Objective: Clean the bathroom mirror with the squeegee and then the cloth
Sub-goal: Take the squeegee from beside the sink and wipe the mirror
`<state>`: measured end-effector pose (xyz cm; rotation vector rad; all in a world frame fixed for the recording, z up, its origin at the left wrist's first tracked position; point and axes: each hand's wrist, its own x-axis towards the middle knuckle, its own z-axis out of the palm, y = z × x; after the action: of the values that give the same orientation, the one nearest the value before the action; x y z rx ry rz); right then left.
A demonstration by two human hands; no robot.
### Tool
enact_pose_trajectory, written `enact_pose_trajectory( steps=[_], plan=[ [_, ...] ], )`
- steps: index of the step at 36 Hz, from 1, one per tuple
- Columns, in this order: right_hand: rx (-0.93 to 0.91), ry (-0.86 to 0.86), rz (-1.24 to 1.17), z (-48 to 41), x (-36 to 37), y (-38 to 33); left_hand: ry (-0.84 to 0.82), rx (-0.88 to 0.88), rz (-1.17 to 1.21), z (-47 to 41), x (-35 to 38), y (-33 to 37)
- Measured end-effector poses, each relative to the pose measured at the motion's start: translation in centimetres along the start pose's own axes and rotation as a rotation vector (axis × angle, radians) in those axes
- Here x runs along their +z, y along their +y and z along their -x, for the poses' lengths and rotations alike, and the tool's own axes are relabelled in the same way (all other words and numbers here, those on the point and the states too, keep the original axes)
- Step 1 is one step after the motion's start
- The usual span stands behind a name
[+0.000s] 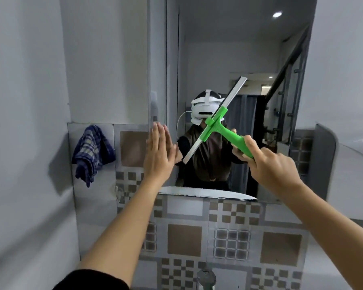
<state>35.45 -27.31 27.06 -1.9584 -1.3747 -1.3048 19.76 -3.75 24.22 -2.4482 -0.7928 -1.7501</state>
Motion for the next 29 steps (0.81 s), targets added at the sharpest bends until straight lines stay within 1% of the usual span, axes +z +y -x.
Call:
enact_pose_trajectory(
  steps=[5, 11, 14, 19, 23, 29],
  plan=[
    [0.041, -0.033, 0.029, 0.6, 0.3, 0.7, 0.054, 0.148, -0.165, -8.0, -2.9, 0.5],
    [0.121, -0.025, 0.002, 2.1, 0.2, 1.4, 0.058, 0.239, -0.224, -13.0, -3.7, 0.9],
    [0.174, -0.037, 0.002, 3.1, 0.0, 1.2, 0.024, 0.253, -0.203, -13.8, -3.5, 0.9],
    [0.265, -0.039, -0.018, 4.7, 0.3, 0.2, 0.030, 0.274, -0.157, -13.8, -3.3, 0.5],
    [0.381, -0.059, -0.084, 5.9, 1.2, -1.4, 0.026, 0.280, -0.132, -13.7, -3.2, 0.5],
    [0.542, -0.029, -0.174, 7.6, 2.5, -3.9, -0.014, 0.329, -0.110, -13.2, -3.4, -0.3]
  ],
)
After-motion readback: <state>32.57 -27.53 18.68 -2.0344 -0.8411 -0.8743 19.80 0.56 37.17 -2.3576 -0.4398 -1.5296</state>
